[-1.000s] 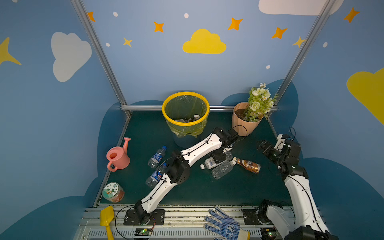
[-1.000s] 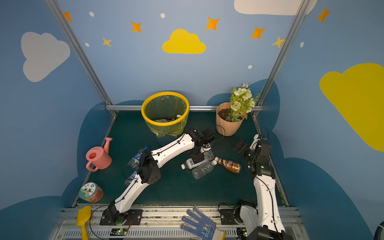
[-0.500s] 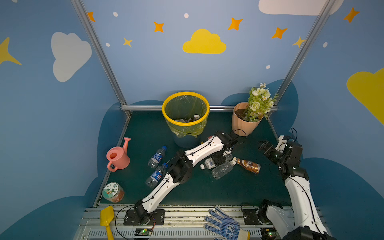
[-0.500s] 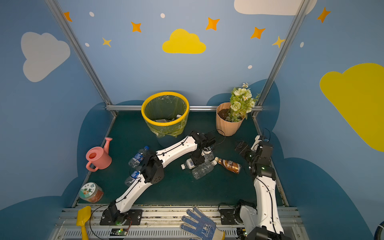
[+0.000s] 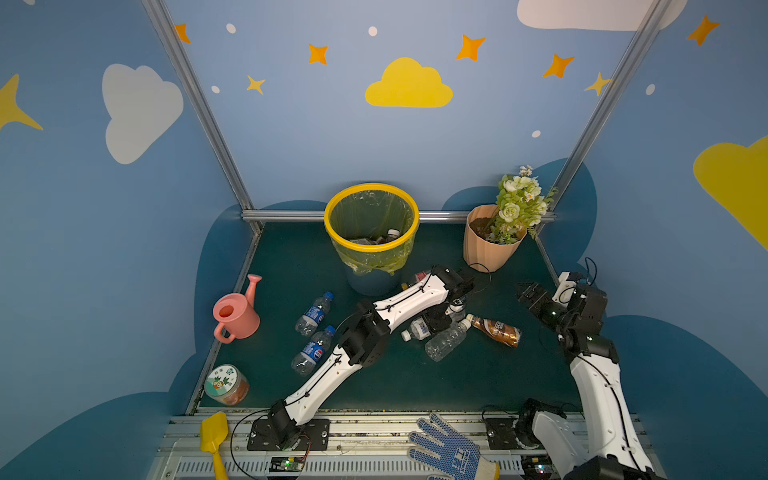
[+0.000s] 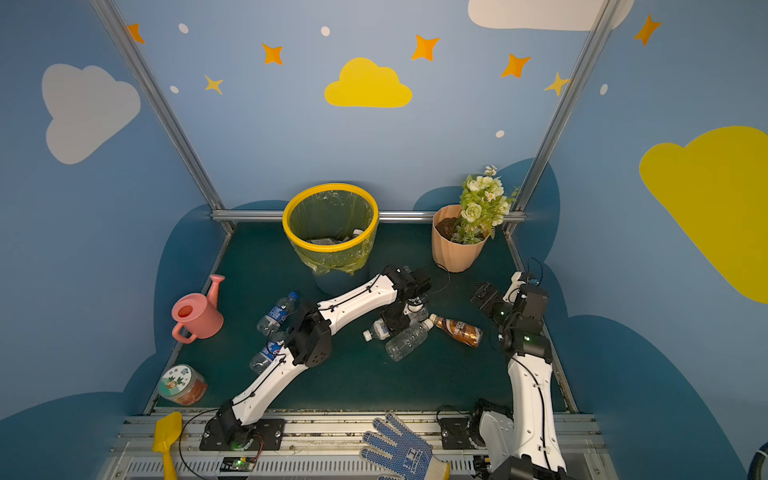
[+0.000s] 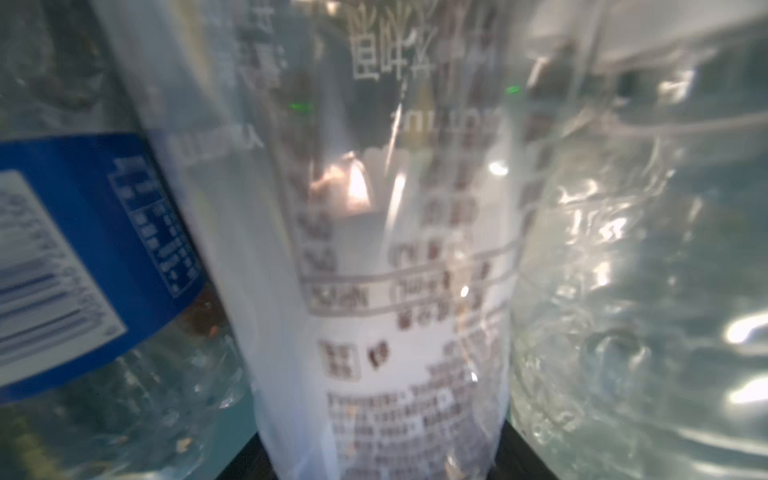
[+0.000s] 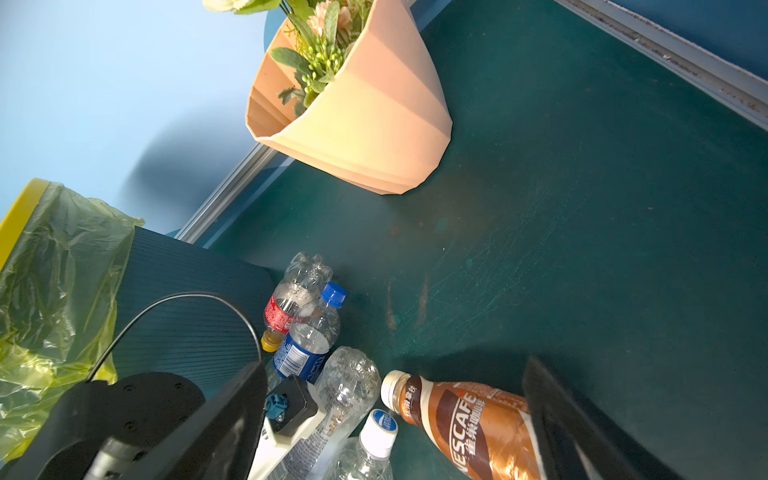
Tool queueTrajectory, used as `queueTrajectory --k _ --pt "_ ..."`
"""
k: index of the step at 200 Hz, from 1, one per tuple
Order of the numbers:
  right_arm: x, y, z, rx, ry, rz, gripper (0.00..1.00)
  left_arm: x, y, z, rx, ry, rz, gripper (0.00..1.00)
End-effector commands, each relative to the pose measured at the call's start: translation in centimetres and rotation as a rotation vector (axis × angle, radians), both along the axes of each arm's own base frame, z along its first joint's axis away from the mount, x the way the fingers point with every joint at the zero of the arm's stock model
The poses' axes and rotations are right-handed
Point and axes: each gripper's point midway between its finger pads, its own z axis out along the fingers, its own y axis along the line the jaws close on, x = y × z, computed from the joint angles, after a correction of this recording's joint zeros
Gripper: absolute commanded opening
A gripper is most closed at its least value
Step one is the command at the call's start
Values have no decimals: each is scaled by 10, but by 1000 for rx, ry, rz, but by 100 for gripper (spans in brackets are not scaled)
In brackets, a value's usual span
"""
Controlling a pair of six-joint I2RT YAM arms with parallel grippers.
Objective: Throw the plastic bottles in the bin
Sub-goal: 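Close the left gripper on the tall clear bottle, then lift the tall clear bottle and carry it over the yellow bin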
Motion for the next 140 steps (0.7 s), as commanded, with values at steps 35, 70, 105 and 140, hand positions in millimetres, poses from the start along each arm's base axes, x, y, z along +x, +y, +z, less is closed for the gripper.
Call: queueTrajectory --k 35,70,105,140 --pt "-3 0 2 5 -14 3 94 2 -5 0 -41 24 32 48" --pt "-3 -1 3 6 -18 1 94 8 -17 35 -179 -1 80 45" --pt "-2 -1 5 12 -27 -4 94 18 -23 86 -311 -98 114 44" --pt "1 0 8 31 -38 -2 94 31 -20 146 -422 -249 146 42"
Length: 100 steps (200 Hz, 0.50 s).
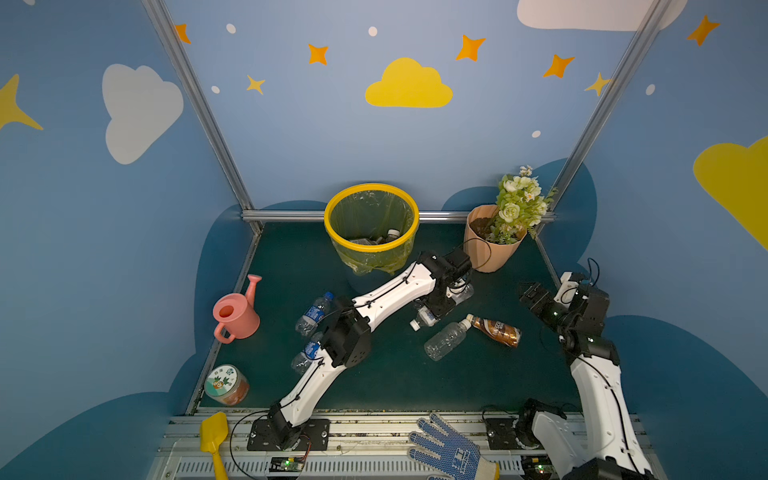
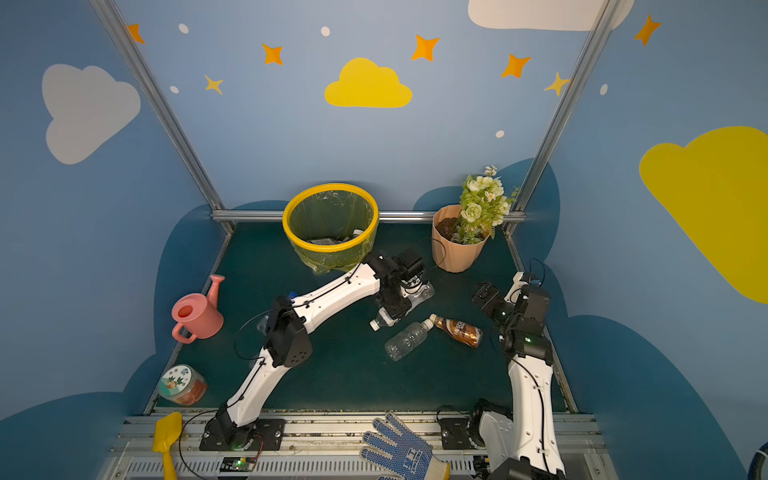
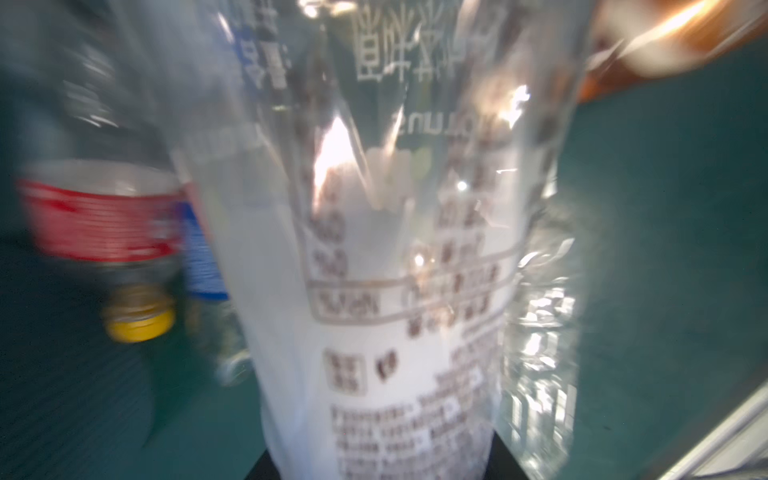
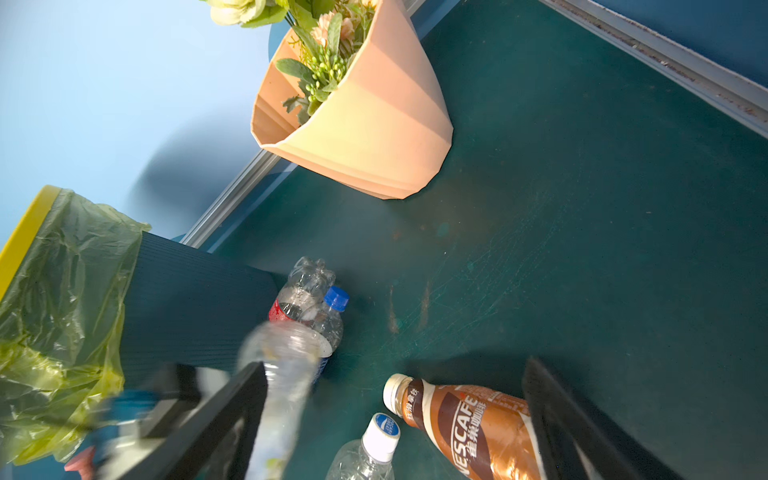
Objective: Throw the plastic bottles in the bin
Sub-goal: 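Lift the tall clear bottle and carry it over the yellow bin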
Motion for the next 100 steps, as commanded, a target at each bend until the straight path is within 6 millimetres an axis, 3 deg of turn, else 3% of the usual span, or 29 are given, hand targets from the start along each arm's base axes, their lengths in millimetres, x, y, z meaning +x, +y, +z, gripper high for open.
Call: queueTrajectory --k 1,33,62,100 --pt "2 2 4 20 -24 5 94 13 -3 57 -119 -131 49 42" --pt "3 4 6 32 -33 16 94 24 6 118 -218 -295 95 43" --pt "5 9 5 49 -34 39 94 31 31 193 -326 -534 176 43" --pt "11 13 7 73 -33 61 94 9 71 291 -568 -885 219 43"
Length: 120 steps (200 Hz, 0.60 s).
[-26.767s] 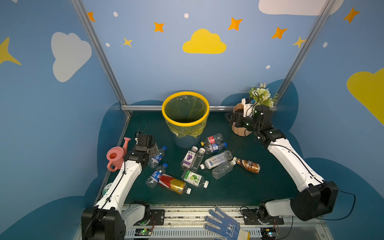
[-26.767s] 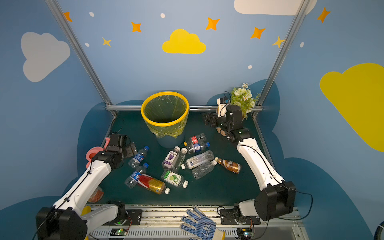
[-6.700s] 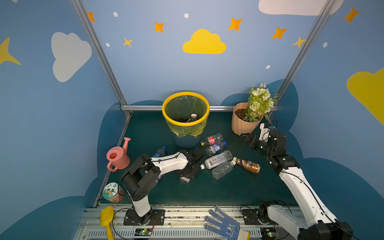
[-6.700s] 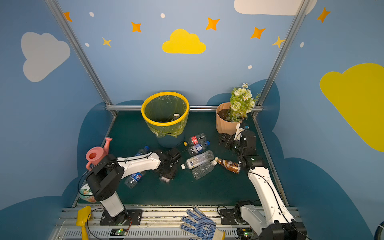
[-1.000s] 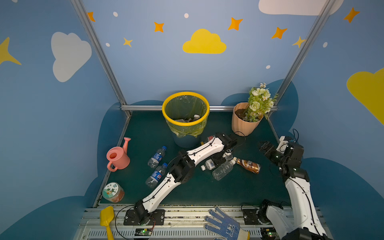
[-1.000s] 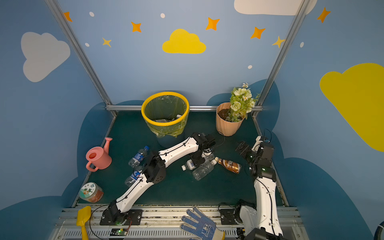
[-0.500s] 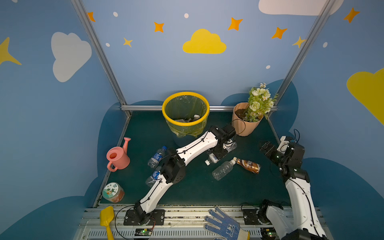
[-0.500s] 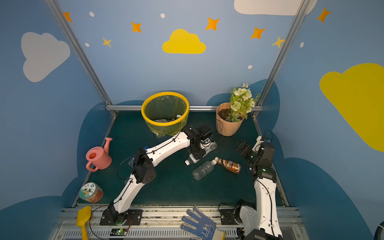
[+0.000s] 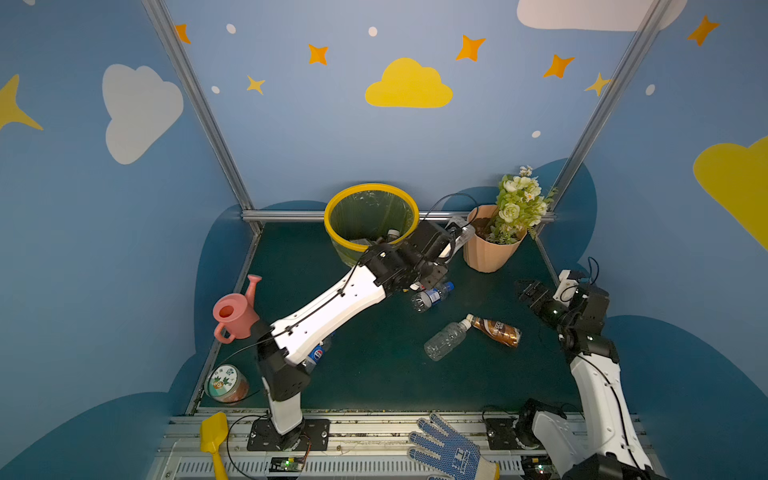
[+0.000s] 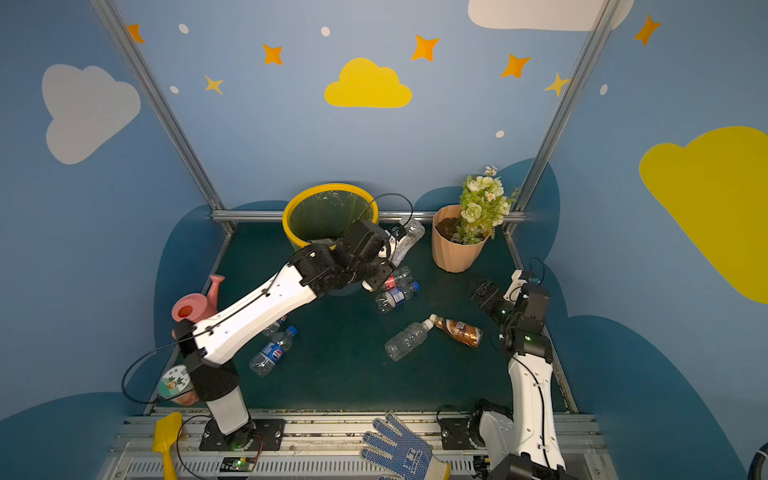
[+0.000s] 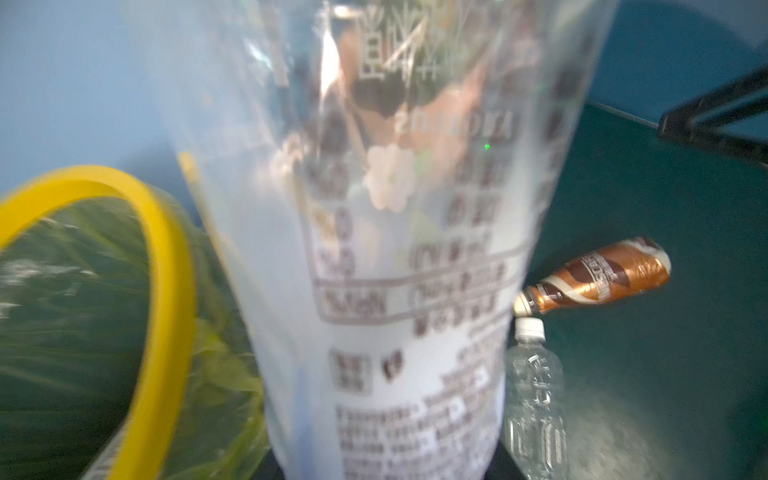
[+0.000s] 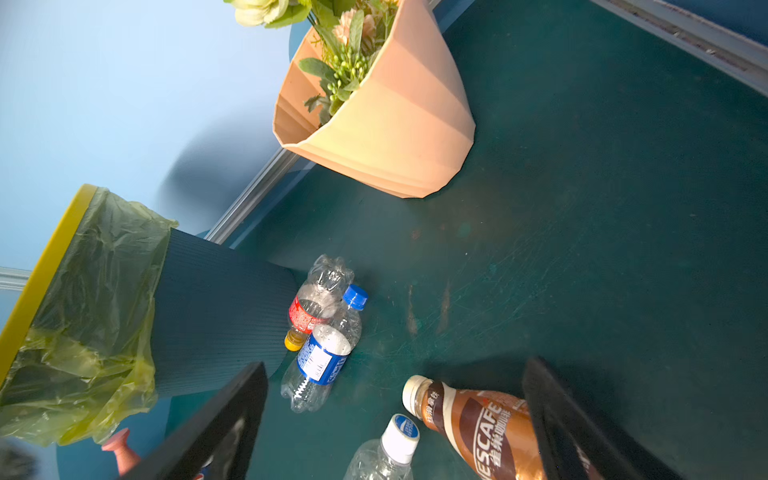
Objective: Throw the plastic bottles in the bin
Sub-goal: 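Lift the tall clear bottle and carry it over the yellow bin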
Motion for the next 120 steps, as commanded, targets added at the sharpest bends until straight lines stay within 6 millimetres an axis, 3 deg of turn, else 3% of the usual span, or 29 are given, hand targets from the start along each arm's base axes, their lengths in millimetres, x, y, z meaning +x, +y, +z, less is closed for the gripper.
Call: queueTrajectory --k 1,29,70,100,120 --pt "6 5 5 26 -19 25 94 -5 22 95 -224 -327 52 43" --pt "12 11 7 46 -30 41 94 -35 56 159 -403 -569 45 44" --pt "17 19 11 35 -27 64 94 -77 83 223 -439 -823 14 44" --pt "17 23 11 24 -25 68 94 -99 89 257 -470 -943 -20 44" --pt "16 24 11 18 -21 67 94 -95 90 262 -476 -973 -1 44"
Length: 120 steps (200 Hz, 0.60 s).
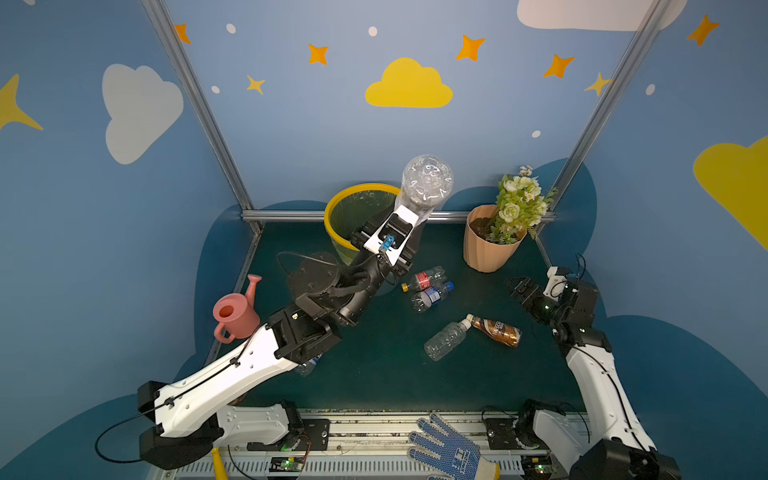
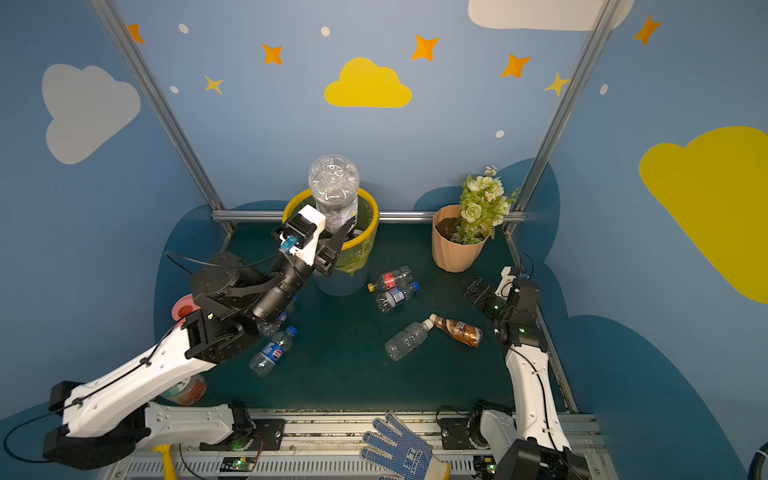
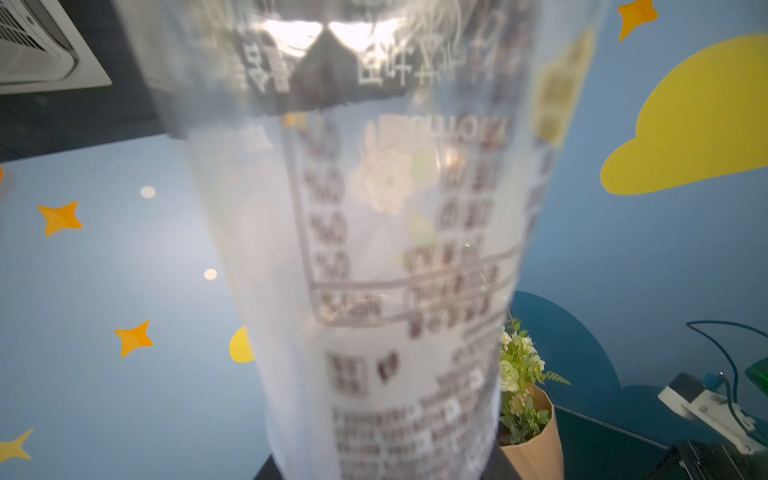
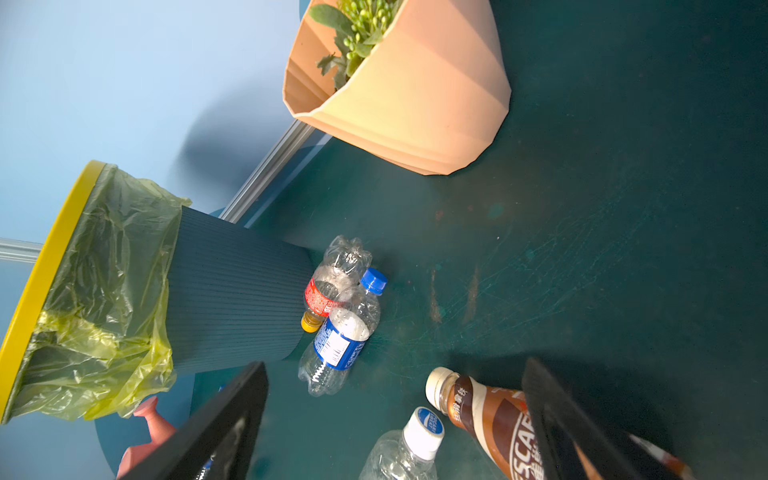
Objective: Throw the plastic bottles in the bin
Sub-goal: 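Lift the tall clear bottle and carry it over the yellow bin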
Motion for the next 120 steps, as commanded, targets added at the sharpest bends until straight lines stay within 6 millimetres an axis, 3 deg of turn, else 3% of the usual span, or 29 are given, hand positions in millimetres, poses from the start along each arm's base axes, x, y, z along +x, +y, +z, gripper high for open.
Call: queueTrajectory --k 1,14,27,63,69,82,93,100,120 --pt "5 -1 18 -23 -45 -8 94 -1 11 27 -43 -106 51 44" --pt "4 -1 18 -26 -44 -10 94 18 16 19 -63 -46 99 45" --pt "3 -1 19 -31 -46 -10 94 50 27 -1 -104 84 140 45" --pt "2 0 21 -40 -51 -4 94 156 56 -103 -237 475 185 50" --pt "2 -1 22 -41 -51 -4 94 167 58 -121 -235 544 201 54" --pt "1 -1 22 -45 -52 -6 94 178 55 -146 -203 631 217 78" --pt "1 -2 22 -48 -52 -10 94 178 51 -149 -187 653 205 85" --pt "0 -2 22 -50 -51 -9 94 174 50 -140 -190 637 191 88" --pt "-1 -2 22 -57 -51 -12 94 150 55 -89 -216 495 143 95"
